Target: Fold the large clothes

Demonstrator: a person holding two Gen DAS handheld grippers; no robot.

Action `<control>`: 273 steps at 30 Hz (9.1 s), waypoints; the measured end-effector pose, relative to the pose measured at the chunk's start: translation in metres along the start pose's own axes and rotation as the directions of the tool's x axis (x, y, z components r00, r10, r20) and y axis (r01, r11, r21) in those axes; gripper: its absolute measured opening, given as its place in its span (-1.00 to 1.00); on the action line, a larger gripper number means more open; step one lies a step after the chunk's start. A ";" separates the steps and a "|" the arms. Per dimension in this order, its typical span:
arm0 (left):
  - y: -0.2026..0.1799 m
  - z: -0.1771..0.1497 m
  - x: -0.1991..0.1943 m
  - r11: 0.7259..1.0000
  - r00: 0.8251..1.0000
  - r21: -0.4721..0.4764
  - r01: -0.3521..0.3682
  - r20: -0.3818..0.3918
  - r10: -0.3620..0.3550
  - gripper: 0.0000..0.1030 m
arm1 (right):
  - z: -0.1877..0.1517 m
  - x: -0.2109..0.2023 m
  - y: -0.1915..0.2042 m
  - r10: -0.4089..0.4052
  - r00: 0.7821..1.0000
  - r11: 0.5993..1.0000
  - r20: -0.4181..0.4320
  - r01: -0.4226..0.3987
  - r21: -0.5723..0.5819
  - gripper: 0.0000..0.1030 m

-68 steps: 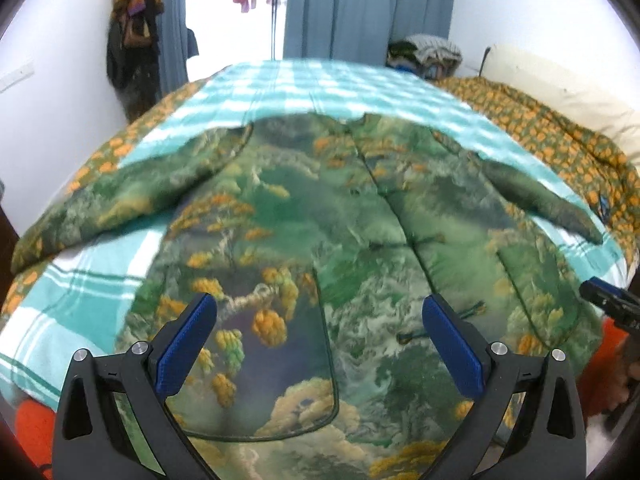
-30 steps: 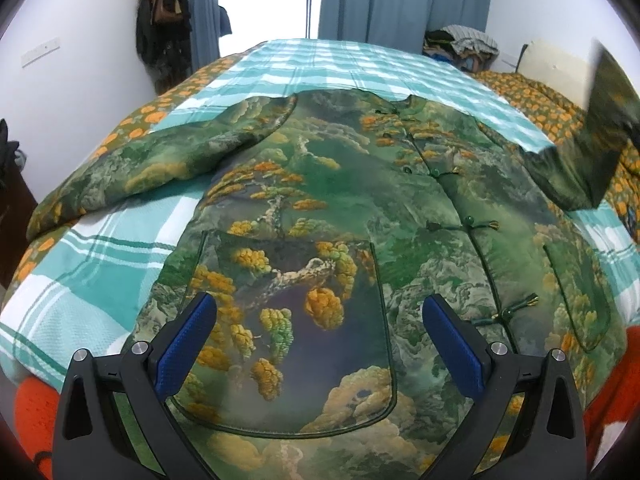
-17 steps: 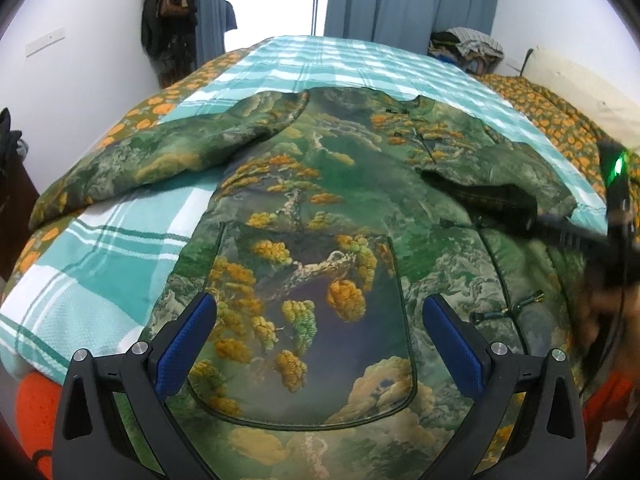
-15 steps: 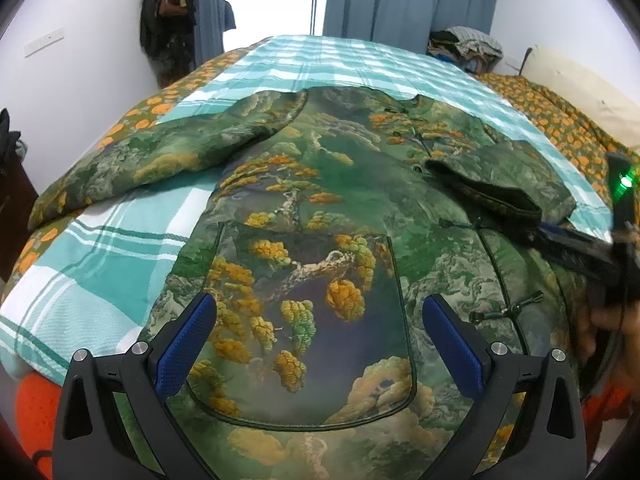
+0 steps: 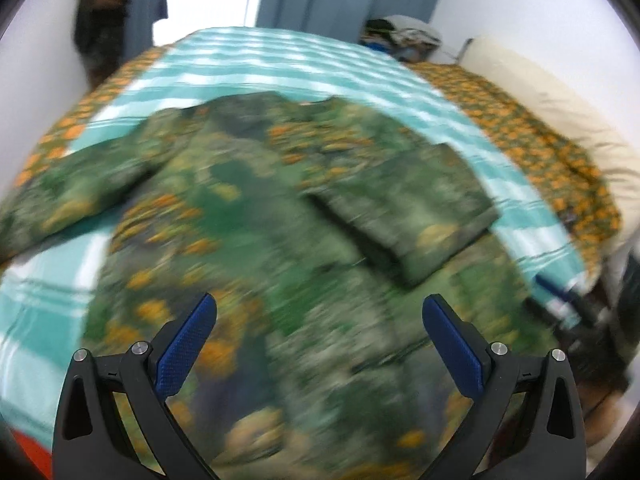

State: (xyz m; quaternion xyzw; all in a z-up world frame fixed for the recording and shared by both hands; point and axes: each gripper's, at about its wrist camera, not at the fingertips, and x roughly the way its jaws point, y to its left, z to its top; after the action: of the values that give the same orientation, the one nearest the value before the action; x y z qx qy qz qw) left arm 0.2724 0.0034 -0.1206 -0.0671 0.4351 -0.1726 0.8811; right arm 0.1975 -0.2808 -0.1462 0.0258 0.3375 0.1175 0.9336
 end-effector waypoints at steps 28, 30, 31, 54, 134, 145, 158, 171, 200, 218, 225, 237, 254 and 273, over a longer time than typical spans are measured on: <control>-0.001 0.147 0.136 0.992 0.997 0.099 -0.076 0.014 0.075 -0.83 | 0.030 0.017 -0.078 -0.052 0.998 0.987 0.035 0.046 0.155 0.34; 0.012 0.140 0.151 0.994 0.996 0.071 -0.085 -0.009 0.086 -0.82 | 0.053 0.027 -0.098 -0.098 0.995 0.981 0.032 0.091 0.169 0.34; 0.018 0.132 0.160 0.995 0.996 0.054 -0.085 -0.029 0.087 -0.82 | 0.063 0.032 -0.105 -0.108 0.994 0.979 0.034 0.101 0.176 0.34; 0.058 0.072 0.194 0.994 0.999 -0.096 -0.049 -0.014 0.048 -0.57 | 0.185 0.237 -0.127 -0.079 0.952 0.987 -0.295 0.117 0.113 0.06; 0.355 -0.005 0.001 0.523 0.933 -0.825 -0.214 -0.014 0.359 0.89 | -0.012 0.054 0.021 -0.058 0.990 0.995 -0.128 0.047 -0.092 0.21; 0.389 0.002 -0.013 0.480 0.897 -0.859 -0.176 0.061 0.439 -0.72 | -0.017 0.064 0.024 -0.061 0.985 0.993 -0.159 0.044 -0.109 0.21; 0.117 0.142 -0.001 0.873 0.838 0.047 -0.485 0.312 0.449 -0.78 | -0.016 0.063 0.020 -0.025 0.989 0.998 -0.146 0.015 -0.066 0.23; 0.020 0.056 0.116 0.873 0.940 0.361 -0.327 0.029 0.340 0.46 | -0.018 0.055 0.017 -0.013 0.990 0.998 -0.140 0.004 -0.065 0.23; 0.098 -0.016 0.056 0.961 0.963 -0.085 -0.262 0.033 0.266 0.81 | 0.163 0.236 0.039 0.162 0.954 0.981 -0.254 -0.127 0.147 -0.62; 0.108 0.109 0.065 0.960 0.953 -0.132 -0.248 0.146 0.267 0.92 | 0.170 0.192 0.057 0.102 0.993 0.992 -0.060 -0.106 -0.070 0.02; 0.135 0.095 0.168 0.926 0.931 -0.102 -0.365 -0.045 0.362 0.91 | 0.130 0.298 0.065 0.127 0.935 0.988 -0.332 -0.148 -0.041 0.01; 0.125 0.098 0.160 0.923 0.925 -0.082 -0.375 -0.090 0.368 0.93 | 0.127 0.292 0.065 0.147 0.944 0.986 -0.296 -0.163 -0.030 0.01; 0.162 0.135 0.234 0.927 0.946 -0.190 -0.323 -0.062 0.317 0.99 | 0.122 0.287 0.060 0.173 0.949 0.982 -0.264 -0.186 -0.025 0.01; 0.084 0.045 0.099 0.978 0.981 -0.092 -0.189 -0.066 0.184 0.98 | 0.119 0.202 0.053 0.162 0.949 0.985 -0.270 -0.170 -0.006 0.12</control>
State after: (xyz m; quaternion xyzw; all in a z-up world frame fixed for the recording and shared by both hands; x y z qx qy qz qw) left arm 0.3838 0.0440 -0.1895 -0.0642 0.4725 -0.0696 0.8763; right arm 0.4124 -0.1776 -0.1738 0.0242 0.4556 0.2031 0.8664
